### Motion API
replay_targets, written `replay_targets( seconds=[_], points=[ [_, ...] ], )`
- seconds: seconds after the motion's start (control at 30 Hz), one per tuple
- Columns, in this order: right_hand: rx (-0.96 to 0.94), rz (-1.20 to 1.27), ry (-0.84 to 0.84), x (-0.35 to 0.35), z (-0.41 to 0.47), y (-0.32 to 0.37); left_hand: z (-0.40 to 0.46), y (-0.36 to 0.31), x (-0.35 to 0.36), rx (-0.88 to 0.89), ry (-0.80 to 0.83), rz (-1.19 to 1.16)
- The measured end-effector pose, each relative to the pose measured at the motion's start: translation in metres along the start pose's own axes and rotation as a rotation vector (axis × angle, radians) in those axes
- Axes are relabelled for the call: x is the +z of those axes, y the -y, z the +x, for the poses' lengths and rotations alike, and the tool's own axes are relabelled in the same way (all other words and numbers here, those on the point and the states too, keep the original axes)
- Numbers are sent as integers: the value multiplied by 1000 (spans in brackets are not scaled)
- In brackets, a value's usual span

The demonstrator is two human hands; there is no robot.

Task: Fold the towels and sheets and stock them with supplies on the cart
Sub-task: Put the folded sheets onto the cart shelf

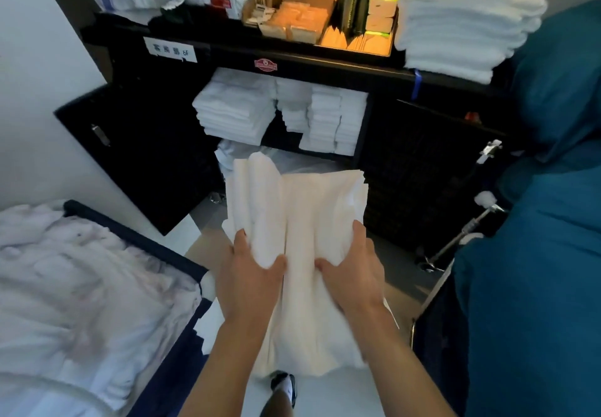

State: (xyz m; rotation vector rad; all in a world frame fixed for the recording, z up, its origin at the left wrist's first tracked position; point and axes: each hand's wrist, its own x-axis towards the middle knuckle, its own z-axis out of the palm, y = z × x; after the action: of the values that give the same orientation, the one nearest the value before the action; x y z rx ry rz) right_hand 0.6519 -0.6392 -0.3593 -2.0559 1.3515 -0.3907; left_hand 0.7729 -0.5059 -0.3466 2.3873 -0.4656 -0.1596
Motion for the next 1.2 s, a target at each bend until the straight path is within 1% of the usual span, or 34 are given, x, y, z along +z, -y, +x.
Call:
replay_targets(
  seconds=[0.17, 0.37, 0.5, 0.6, 0.73, 0.93, 1.2],
  points=[
    [-14, -48, 35, 38, 78, 31, 82, 7, 28, -75, 11, -56],
    [4, -62, 90, 84, 154, 70, 171, 18, 47, -156, 26, -27],
    [16, -56, 114, 110, 188, 89, 215, 25, 56, -151, 20, -7],
    [10, -54, 138, 124, 212, 98, 242, 28, 62, -179, 19, 7],
    [-11, -40, 146, 143, 246, 107, 274, 30, 78, -199, 23, -18],
    [10, 9, 154, 198, 301, 83, 323, 50, 135, -238, -3, 35],
    [72, 14, 163, 305, 360, -2, 358, 113, 253, -307, 19, 57]
  ],
)
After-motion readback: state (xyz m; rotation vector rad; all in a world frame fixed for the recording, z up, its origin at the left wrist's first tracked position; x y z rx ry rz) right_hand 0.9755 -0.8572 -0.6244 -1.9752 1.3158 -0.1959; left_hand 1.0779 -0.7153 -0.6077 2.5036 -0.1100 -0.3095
